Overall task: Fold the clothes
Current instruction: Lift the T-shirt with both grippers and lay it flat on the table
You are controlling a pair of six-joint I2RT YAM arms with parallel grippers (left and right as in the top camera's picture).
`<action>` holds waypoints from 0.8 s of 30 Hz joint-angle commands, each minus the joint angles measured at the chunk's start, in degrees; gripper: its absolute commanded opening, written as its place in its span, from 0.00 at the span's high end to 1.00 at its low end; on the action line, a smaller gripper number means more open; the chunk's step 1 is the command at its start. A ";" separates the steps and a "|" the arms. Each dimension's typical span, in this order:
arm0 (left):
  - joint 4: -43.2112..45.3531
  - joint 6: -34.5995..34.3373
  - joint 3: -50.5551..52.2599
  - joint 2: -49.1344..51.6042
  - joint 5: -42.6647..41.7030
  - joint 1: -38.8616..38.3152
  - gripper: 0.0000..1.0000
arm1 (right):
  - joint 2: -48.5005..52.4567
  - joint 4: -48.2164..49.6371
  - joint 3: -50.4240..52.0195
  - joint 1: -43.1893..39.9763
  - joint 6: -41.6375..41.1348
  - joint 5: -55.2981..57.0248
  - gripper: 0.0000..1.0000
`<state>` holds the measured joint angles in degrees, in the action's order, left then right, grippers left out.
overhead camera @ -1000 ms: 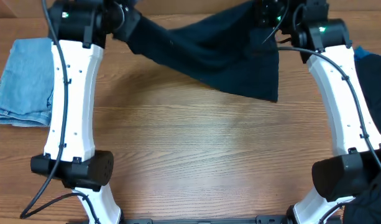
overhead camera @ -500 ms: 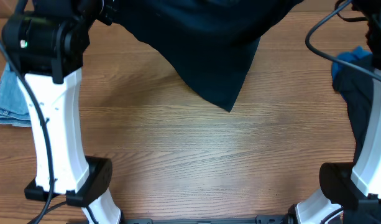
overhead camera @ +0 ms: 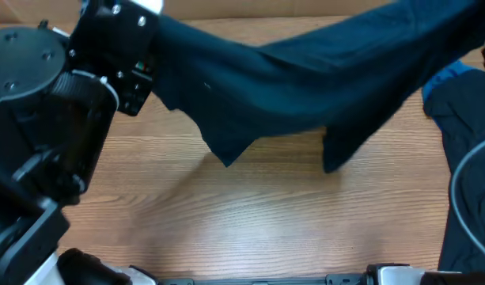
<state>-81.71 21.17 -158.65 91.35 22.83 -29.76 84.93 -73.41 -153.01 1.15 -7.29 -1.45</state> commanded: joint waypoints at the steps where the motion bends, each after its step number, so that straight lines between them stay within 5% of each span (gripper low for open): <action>1: -2.21 -10.14 -0.79 -4.42 1.11 -1.60 0.96 | -2.69 -1.44 -0.85 -0.26 -2.29 1.01 0.96; 16: -7.04 -16.68 -1.01 -11.10 -15.93 -3.67 0.96 | -9.07 -10.29 -5.14 -0.26 -4.72 1.84 0.96; 24: -8.90 -21.46 -1.01 -19.10 -16.59 -3.63 0.96 | -9.07 -15.85 -15.58 -0.26 -7.80 1.84 0.96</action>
<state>-90.00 2.35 -159.15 75.02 6.79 -33.04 76.09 -88.12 -165.29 1.15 -13.34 -0.43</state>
